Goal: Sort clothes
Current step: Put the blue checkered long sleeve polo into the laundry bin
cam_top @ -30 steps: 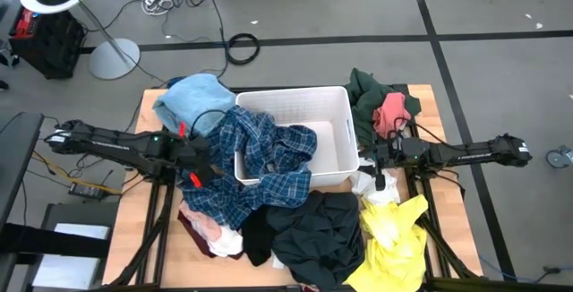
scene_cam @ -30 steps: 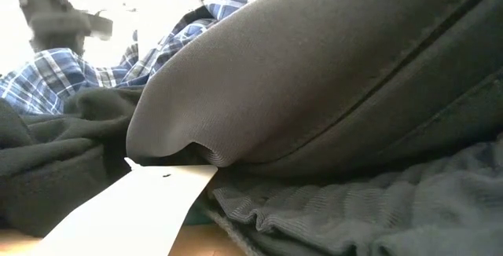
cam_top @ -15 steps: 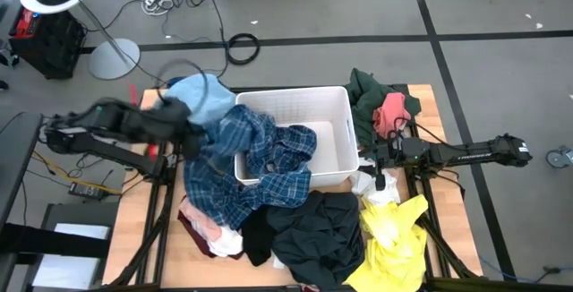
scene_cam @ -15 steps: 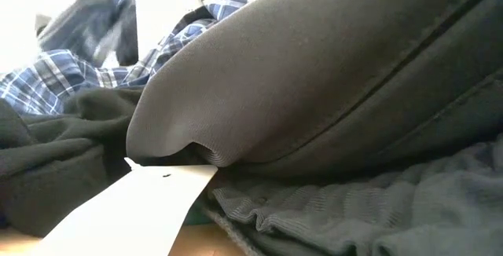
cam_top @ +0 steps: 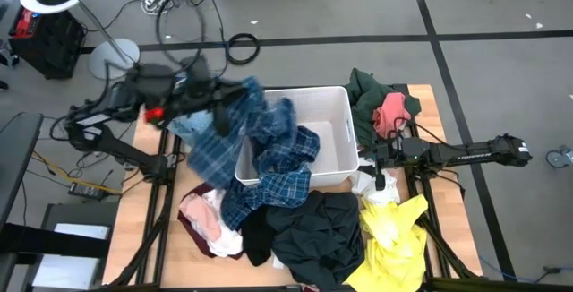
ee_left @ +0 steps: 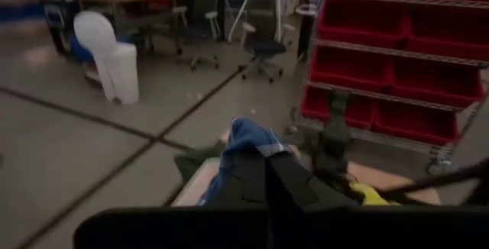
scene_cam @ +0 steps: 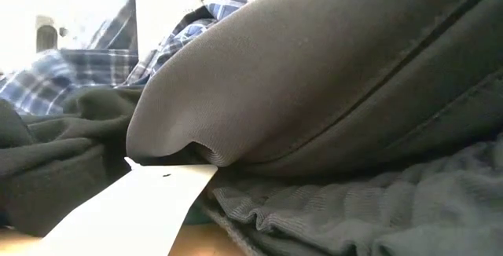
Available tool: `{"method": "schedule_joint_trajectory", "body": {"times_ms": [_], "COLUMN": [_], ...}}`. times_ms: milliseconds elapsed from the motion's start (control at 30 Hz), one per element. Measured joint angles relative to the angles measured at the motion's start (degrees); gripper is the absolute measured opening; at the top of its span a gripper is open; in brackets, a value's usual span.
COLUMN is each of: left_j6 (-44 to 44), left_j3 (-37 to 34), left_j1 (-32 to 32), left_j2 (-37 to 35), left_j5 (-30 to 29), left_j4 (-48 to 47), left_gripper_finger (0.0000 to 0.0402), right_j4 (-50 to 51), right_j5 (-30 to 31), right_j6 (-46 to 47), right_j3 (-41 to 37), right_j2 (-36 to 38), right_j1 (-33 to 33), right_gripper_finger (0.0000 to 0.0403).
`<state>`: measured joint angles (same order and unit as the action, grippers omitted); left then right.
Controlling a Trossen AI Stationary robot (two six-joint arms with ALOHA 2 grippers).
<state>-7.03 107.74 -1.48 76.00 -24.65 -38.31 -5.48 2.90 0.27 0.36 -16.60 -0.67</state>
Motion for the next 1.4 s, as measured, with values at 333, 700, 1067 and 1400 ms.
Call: {"method": "schedule_joint_trajectory", "body": {"times_ms": [333, 700, 1067, 1400], "left_j6": [1.8, -9.0, -1.5, -1.5], "left_j3": [26.9, 23.6, 22.9, 2.2], "left_j1": [10.3, 17.1, 15.9, 12.4], "left_j2": [22.2, 26.7, 26.3, 26.3], "left_j5": [14.9, 33.0, 25.9, 18.2], "left_j4": [4.1, 20.2, -22.4, -23.7], "left_gripper_finger": [0.0, 0.0, 0.0, 0.0], "right_j4": [0.0, -0.7, -1.2, -1.3], "right_j5": [0.0, 0.0, 0.0, 0.0], "right_j6": [0.0, 0.0, 0.0, 0.0], "right_j3": [0.0, 0.0, 0.0, 0.0], "right_j2": [0.0, 0.0, 0.0, 0.0], "right_j1": [0.0, 0.0, 0.0, 0.0], "right_gripper_finger": [0.0171, 0.0171, 0.0171, 0.0171]}}
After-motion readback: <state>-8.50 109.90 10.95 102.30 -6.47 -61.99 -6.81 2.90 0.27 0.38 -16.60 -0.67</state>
